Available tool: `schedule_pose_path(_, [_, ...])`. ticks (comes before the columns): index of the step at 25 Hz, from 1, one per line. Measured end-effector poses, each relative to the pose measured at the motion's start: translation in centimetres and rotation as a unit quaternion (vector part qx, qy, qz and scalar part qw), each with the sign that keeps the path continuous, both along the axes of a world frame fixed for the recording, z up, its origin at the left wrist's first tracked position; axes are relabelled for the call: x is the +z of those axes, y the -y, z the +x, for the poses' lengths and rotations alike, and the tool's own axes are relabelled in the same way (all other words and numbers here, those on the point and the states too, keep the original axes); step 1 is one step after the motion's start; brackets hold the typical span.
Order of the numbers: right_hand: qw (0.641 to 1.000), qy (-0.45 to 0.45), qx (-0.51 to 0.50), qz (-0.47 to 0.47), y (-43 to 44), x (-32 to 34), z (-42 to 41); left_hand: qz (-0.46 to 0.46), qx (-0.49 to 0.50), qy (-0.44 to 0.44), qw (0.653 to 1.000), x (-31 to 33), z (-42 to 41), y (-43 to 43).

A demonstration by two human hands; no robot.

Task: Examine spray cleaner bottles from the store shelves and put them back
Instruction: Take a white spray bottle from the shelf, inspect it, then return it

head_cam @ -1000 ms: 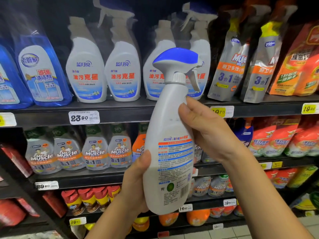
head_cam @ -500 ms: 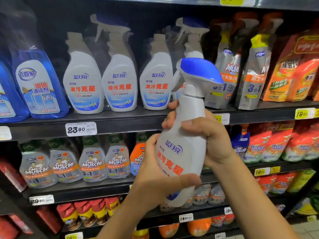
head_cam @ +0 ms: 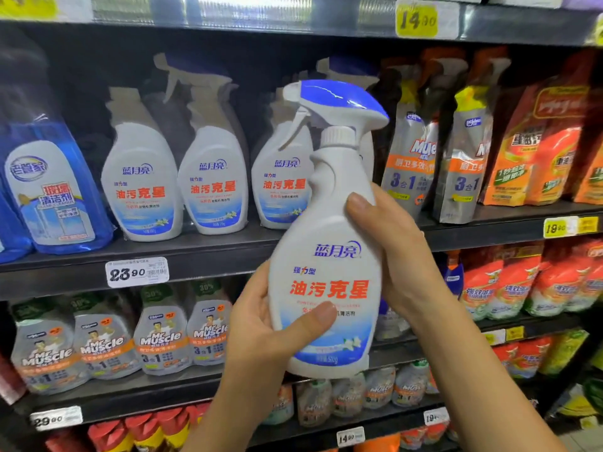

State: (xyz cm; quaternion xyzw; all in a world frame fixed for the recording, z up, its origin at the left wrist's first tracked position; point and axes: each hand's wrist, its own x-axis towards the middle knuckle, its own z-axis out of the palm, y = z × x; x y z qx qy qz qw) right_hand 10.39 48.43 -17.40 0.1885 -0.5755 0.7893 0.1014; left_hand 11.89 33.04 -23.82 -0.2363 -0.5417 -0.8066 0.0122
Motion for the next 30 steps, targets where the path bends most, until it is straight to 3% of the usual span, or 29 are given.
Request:
schedule_pose_path(4, [0.997, -0.019, -0.044, 0.053, 0.6, 0.2, 0.8, 0.068, 0.063, -0.039, 0.995, 3.5, -1.7, -0.8])
schedule_pose_path(8, [0.986, -0.076, -0.044, 0.139, -0.5, 4.1, -0.2, 0.058, 0.077, -0.072, 0.993, 7.8, -3.7, -0.5])
schedule_pose_path(12, [0.962, -0.153, -0.024, 0.225, -1.7, 10.1, -2.5, 0.047, 0.086, -0.159, 0.982, 13.3, -6.1, -0.5])
schedule_pose_path(18, [0.952, -0.258, -0.075, 0.150, -1.0, 18.0, -6.5, 0.038, 0.106, -0.270, 0.956, 23.0, -9.7, -1.3])
schedule_pose_path(22, [0.939, -0.303, -0.098, 0.128, -0.6, 22.4, -9.4, -0.049, 0.176, -0.320, 0.930, 28.6, -12.3, -0.6])
schedule_pose_path(30, [0.918, -0.307, -0.216, 0.126, 1.1, 24.0, -14.5, -0.126, 0.364, -0.329, 0.862, 30.7, -16.8, 0.8])
